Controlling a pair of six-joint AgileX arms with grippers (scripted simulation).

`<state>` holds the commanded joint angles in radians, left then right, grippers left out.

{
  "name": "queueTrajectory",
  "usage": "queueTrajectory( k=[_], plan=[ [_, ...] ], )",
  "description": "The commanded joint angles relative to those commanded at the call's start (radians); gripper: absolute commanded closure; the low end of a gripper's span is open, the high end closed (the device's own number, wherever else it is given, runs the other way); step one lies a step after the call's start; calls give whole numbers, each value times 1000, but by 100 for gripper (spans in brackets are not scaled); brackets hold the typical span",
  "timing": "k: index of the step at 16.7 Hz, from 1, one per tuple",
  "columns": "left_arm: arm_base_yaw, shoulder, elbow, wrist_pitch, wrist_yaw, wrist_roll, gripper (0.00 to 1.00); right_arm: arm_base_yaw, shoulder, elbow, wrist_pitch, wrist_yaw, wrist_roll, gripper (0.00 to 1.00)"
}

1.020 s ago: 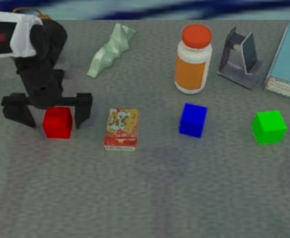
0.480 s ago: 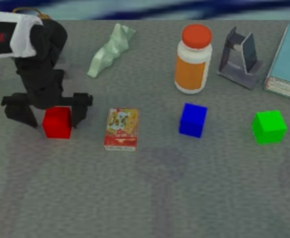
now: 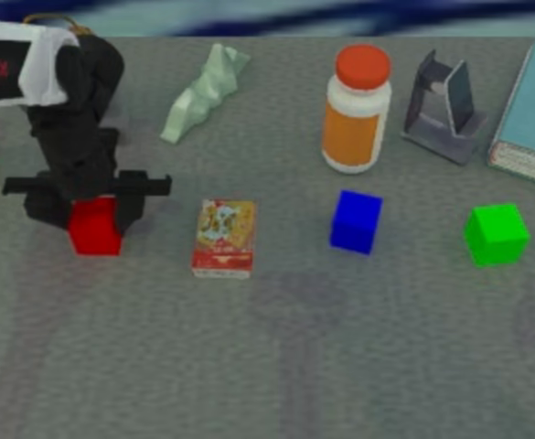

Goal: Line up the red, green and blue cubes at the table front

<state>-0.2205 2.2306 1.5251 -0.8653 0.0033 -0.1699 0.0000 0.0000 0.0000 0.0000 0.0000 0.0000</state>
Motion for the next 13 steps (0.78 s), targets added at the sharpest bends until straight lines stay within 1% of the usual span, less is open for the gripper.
queueTrajectory(
  k=[9, 11, 13],
  plan=[
    [2, -27, 12, -13, -5, 3, 100, 0, 0, 0, 0, 0, 0, 0],
    [4, -39, 42, -51, -5, 3, 100, 0, 0, 0, 0, 0, 0, 0],
    [11, -63, 87, -130, -5, 1, 100, 0, 0, 0, 0, 0, 0, 0]
  ],
)
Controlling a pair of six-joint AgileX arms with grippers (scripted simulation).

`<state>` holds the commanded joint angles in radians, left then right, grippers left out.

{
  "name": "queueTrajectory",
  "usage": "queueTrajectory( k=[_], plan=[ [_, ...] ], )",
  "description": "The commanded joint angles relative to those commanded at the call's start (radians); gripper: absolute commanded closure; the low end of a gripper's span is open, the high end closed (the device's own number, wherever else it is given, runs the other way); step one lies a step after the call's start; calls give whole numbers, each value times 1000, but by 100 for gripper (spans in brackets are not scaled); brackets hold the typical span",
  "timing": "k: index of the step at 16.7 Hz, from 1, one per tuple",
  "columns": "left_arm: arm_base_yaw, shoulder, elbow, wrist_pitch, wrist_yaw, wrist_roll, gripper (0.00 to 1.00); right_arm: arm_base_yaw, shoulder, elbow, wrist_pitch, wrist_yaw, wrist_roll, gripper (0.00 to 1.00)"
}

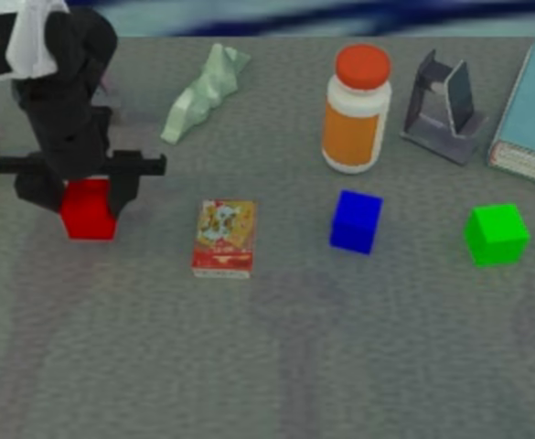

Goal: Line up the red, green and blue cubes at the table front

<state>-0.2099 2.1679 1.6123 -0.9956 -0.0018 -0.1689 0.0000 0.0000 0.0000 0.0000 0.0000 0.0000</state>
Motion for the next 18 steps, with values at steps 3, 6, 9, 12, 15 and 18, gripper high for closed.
queueTrajectory(
  k=[3, 6, 9, 12, 15, 18],
  plan=[
    [8, -38, 64, -102, 0, -1, 100, 0, 0, 0, 0, 0, 0, 0],
    [10, -49, 76, -119, 0, -1, 100, 0, 0, 0, 0, 0, 0, 0],
    [2, -47, 72, -116, -1, -1, 100, 0, 0, 0, 0, 0, 0, 0],
    [-65, -85, 29, -112, -3, -70, 100, 0, 0, 0, 0, 0, 0, 0],
    [-192, -163, -62, -104, -7, -210, 100, 0, 0, 0, 0, 0, 0, 0],
    [-348, -256, -174, -95, -11, -386, 100, 0, 0, 0, 0, 0, 0, 0]
  ],
)
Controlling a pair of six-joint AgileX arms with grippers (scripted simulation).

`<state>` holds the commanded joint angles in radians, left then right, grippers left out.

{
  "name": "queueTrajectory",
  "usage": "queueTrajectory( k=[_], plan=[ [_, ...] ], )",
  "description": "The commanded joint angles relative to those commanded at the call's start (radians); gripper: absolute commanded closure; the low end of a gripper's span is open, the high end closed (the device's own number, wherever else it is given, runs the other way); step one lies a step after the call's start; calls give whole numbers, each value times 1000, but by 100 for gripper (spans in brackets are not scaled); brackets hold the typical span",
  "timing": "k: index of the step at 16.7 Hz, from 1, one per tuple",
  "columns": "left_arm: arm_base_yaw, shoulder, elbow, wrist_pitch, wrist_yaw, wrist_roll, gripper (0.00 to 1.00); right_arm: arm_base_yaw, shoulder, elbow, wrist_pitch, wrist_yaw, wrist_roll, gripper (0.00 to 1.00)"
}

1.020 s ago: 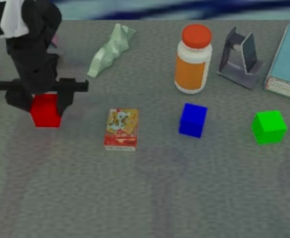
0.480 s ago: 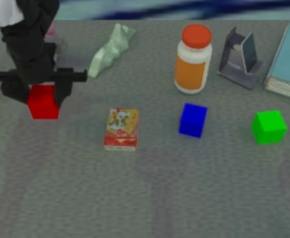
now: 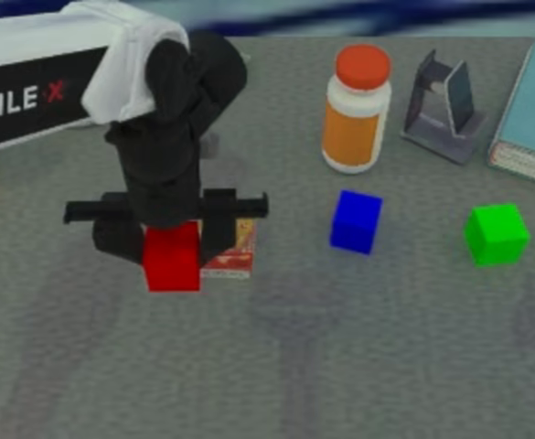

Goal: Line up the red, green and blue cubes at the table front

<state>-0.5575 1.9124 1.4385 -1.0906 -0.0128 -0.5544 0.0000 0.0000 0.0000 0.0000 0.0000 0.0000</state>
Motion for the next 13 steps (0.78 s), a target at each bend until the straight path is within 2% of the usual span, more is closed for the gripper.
queueTrajectory(
  k=[3, 5, 10, 13],
  plan=[
    [-130, -86, -95, 13, -4, -138, 100, 0, 0, 0, 0, 0, 0, 0],
    [-174, -121, -130, 20, -6, -182, 100, 0, 0, 0, 0, 0, 0, 0],
    [-177, -121, -135, 23, -6, -185, 100, 0, 0, 0, 0, 0, 0, 0],
    [-178, -99, -184, 94, -7, -184, 100, 0, 0, 0, 0, 0, 0, 0]
  ],
)
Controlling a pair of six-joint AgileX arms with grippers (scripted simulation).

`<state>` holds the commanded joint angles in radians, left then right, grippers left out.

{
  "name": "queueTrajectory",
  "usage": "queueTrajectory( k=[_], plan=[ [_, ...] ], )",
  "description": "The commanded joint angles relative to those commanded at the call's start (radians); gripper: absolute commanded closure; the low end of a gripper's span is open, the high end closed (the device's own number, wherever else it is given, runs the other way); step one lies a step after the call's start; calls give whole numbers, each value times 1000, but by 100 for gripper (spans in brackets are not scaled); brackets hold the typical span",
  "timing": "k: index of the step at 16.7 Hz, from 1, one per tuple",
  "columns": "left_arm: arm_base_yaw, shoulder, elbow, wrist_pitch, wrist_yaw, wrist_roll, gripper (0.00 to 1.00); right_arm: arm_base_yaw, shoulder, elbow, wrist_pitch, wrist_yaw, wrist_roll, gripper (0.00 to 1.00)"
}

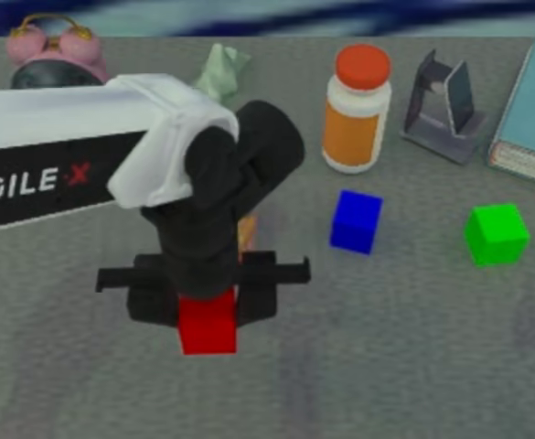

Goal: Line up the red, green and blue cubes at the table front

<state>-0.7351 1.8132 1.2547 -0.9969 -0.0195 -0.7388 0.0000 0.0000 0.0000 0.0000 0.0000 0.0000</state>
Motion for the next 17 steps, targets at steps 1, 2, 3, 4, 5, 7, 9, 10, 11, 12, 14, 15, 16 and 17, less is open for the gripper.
queueTrajectory(
  k=[1, 2, 3, 4, 5, 7, 9, 10, 11, 12, 14, 15, 16, 17],
  plan=[
    [0, 13, -25, 41, 0, -1, 100, 0, 0, 0, 0, 0, 0, 0],
    [0, 26, -52, 86, 0, -1, 100, 0, 0, 0, 0, 0, 0, 0],
    [0, 39, -78, 128, 0, -1, 100, 0, 0, 0, 0, 0, 0, 0],
    [-1, 50, -100, 162, 0, -1, 100, 0, 0, 0, 0, 0, 0, 0],
    [-1, 60, -117, 185, 0, -1, 100, 0, 0, 0, 0, 0, 0, 0],
    [-2, 67, -128, 199, 0, -2, 100, 0, 0, 0, 0, 0, 0, 0],
    [-2, 67, -128, 199, 0, -2, 100, 0, 0, 0, 0, 0, 0, 0],
    [-2, 67, -128, 199, 0, -2, 100, 0, 0, 0, 0, 0, 0, 0],
    [-2, 67, -128, 199, 0, -2, 92, 0, 0, 0, 0, 0, 0, 0],
    [-2, 67, -128, 199, 0, -2, 85, 0, 0, 0, 0, 0, 0, 0],
    [-2, 67, -128, 199, 0, -2, 70, 0, 0, 0, 0, 0, 0, 0],
    [-2, 67, -128, 199, 0, -2, 62, 0, 0, 0, 0, 0, 0, 0],
    [-2, 67, -128, 199, 0, -2, 55, 0, 0, 0, 0, 0, 0, 0],
    [-2, 67, -128, 199, 0, -2, 47, 0, 0, 0, 0, 0, 0, 0]
  ],
)
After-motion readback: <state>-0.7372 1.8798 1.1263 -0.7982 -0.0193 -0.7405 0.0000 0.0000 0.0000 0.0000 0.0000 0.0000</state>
